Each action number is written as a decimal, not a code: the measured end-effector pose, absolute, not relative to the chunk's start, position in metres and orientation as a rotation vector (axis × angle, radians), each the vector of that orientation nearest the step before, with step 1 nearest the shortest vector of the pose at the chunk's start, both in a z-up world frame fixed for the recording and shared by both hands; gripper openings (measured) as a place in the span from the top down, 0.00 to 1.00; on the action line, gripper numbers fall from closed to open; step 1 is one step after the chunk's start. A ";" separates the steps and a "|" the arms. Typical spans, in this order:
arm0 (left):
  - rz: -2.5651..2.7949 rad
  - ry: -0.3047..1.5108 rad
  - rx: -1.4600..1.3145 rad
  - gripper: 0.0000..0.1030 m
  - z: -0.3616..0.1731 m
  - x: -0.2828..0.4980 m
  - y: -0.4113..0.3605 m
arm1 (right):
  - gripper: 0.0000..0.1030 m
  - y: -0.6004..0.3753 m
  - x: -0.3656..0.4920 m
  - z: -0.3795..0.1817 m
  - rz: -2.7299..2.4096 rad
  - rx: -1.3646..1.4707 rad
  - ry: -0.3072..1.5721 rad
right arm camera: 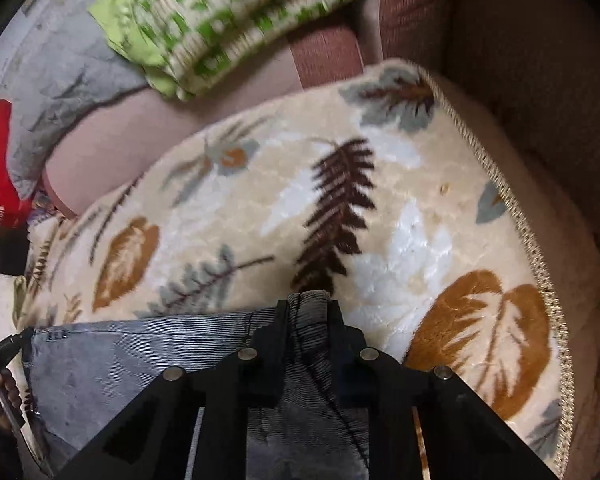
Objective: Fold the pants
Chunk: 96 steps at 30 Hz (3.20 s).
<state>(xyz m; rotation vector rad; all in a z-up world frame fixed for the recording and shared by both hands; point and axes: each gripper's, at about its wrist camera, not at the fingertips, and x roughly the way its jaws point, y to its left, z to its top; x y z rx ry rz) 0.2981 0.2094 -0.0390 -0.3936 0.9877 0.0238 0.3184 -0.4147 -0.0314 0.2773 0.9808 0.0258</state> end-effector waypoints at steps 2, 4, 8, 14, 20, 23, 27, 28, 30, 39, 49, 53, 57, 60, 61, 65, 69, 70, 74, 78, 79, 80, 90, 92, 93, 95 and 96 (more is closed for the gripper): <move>-0.015 0.942 -0.398 0.95 -0.020 0.286 0.208 | 0.82 -0.414 0.309 -0.017 0.042 0.288 0.944; -0.048 0.903 -0.402 0.96 -0.002 0.273 0.208 | 0.83 -0.414 0.295 -0.002 0.050 0.298 0.911; -0.109 0.815 -0.421 0.98 0.040 0.231 0.212 | 0.82 -0.422 0.260 0.026 0.075 0.337 0.843; -0.164 0.731 -0.373 0.98 0.074 0.130 0.220 | 0.82 -0.432 0.166 0.061 0.131 0.359 0.748; -0.171 0.766 -0.386 0.98 0.051 0.034 0.233 | 0.82 -0.439 0.049 0.041 0.163 0.364 0.752; -0.173 0.878 -0.401 0.94 0.019 0.003 0.245 | 0.78 -0.445 0.006 -0.008 0.216 0.405 0.857; -0.027 0.981 -0.285 0.93 0.003 -0.015 0.257 | 0.67 -0.457 -0.034 -0.066 0.194 0.464 1.036; -0.001 0.973 -0.258 0.93 0.007 -0.015 0.256 | 0.64 -0.466 -0.043 -0.067 0.185 0.510 1.015; -0.001 0.943 -0.233 0.92 0.020 -0.008 0.245 | 0.41 -0.479 -0.049 -0.057 0.169 0.581 0.953; -0.114 0.962 -0.045 0.70 -0.019 0.034 0.140 | 0.39 -0.452 0.037 -0.056 0.133 0.537 1.025; -0.063 0.978 -0.032 0.52 -0.063 0.036 0.146 | 0.88 -0.415 0.065 -0.014 -0.038 0.134 0.940; -0.065 0.964 -0.015 0.52 -0.065 0.034 0.143 | 0.84 -0.407 0.102 -0.041 -0.002 0.109 1.016; -0.067 0.959 -0.014 0.52 -0.065 0.035 0.143 | 0.76 -0.417 0.095 -0.062 -0.059 0.106 1.024; -0.065 0.961 -0.019 0.51 -0.063 0.036 0.143 | 0.64 -0.434 0.065 -0.036 -0.088 0.238 0.936; -0.063 0.961 -0.021 0.51 -0.062 0.036 0.143 | 0.61 -0.434 0.053 -0.024 -0.088 0.250 0.911; -0.040 0.946 -0.043 0.52 -0.053 0.033 0.143 | 0.32 -0.418 0.020 -0.011 0.079 0.386 0.873; -0.049 0.888 -0.075 0.46 -0.036 0.023 0.140 | 0.30 -0.410 0.029 -0.082 0.055 0.393 1.133; -0.034 0.899 -0.046 0.39 -0.038 0.022 0.138 | 0.31 -0.409 0.030 -0.084 0.040 0.392 1.133; 0.085 1.028 -0.067 0.30 -0.066 0.035 0.153 | 0.31 -0.378 0.038 -0.019 0.032 0.258 1.005; 0.093 0.941 -0.084 0.31 -0.035 0.029 0.146 | 0.30 -0.312 0.074 0.021 0.216 0.196 0.952; 0.065 0.900 -0.068 0.30 -0.026 0.027 0.139 | 0.30 -0.287 0.091 0.022 0.287 0.192 0.964; 0.054 0.876 -0.055 0.30 -0.022 0.027 0.136 | 0.30 -0.258 0.109 0.021 0.355 0.166 0.975; 0.105 0.956 -0.027 0.24 -0.074 0.042 0.151 | 0.51 -0.048 0.222 -0.055 0.653 -0.067 1.213; 0.088 0.946 -0.049 0.24 -0.076 0.041 0.155 | 0.91 -0.032 0.228 -0.072 0.632 -0.162 1.255; 0.085 0.944 -0.057 0.24 -0.076 0.041 0.156 | 0.95 -0.030 0.228 -0.070 0.623 -0.176 1.228; 0.086 0.938 -0.042 0.24 -0.075 0.040 0.155 | 0.96 -0.032 0.227 -0.060 0.607 -0.176 1.169; 0.088 0.936 -0.036 0.23 -0.075 0.040 0.154 | 0.96 -0.033 0.228 -0.060 0.589 -0.179 1.158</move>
